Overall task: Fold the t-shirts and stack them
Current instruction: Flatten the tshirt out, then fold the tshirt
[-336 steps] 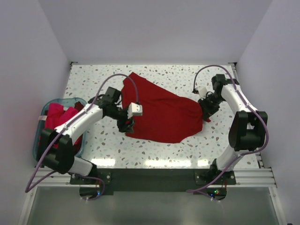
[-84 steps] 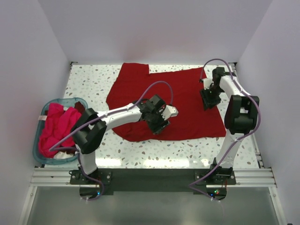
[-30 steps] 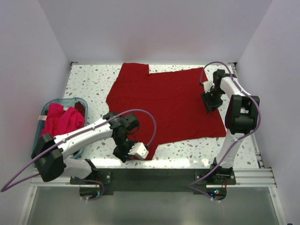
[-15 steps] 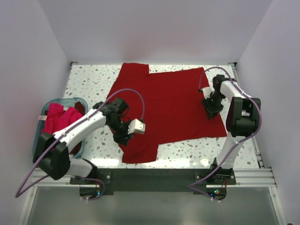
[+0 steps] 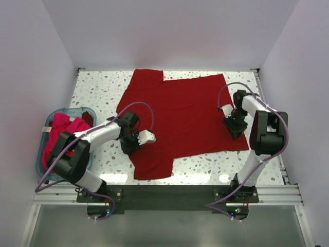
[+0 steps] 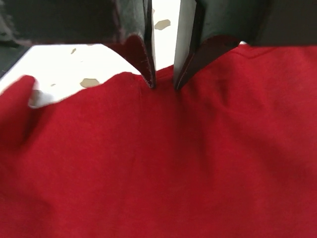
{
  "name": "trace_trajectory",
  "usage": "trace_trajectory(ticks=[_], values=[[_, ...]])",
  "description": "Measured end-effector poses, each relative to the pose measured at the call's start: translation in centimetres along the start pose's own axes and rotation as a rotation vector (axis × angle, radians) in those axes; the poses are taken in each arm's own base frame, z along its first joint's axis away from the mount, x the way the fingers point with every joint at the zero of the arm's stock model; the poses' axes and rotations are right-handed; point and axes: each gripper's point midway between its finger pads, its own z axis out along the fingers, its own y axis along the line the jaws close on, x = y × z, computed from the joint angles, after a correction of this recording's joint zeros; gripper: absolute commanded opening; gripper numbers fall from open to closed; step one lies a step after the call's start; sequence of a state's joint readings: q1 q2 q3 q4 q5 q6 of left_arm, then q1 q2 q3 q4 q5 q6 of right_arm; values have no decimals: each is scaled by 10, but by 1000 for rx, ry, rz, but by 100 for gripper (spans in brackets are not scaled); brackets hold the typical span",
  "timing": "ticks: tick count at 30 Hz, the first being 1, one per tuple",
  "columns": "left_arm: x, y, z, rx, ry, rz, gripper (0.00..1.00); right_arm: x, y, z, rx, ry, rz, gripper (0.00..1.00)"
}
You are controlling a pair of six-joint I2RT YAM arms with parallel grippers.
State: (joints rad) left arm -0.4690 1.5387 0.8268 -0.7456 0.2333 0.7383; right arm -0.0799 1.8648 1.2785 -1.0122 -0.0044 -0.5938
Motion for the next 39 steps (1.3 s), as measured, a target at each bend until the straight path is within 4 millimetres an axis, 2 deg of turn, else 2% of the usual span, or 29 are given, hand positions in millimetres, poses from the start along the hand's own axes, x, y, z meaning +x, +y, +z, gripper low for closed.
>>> trace_trajectory(ticks=[5,8,9,13,16,20,24,29,31,34,39], values=[[9,24,-2,-67,4,-67,26,15,6,6,-5,39,-17,34],[15,39,-7,-101,-6,-94,33,14,6,2,0,24,-18,34],[16,42,-9,-107,-12,-94,38,14,6,0,2,20,-17,33],[19,43,-16,-99,-25,-69,49,9,9,-11,-10,-17,-17,32],[7,43,-29,-92,-63,-60,50,-1,10,-20,-16,-64,-18,31],[-15,59,-44,-137,-130,-62,50,-9,11,-23,-31,-96,-19,29],[-17,65,-36,-137,-128,-101,50,-8,11,-12,-41,-85,-20,29],[2,61,-8,-110,-57,-141,49,11,14,15,-43,-4,-40,29],[3,61,-8,-125,-65,-138,47,23,17,22,-44,36,-55,28],[5,58,-8,-142,-77,-125,47,34,19,23,-27,47,-74,28],[15,38,-8,-125,-80,-81,46,65,38,23,-49,76,-110,29]])
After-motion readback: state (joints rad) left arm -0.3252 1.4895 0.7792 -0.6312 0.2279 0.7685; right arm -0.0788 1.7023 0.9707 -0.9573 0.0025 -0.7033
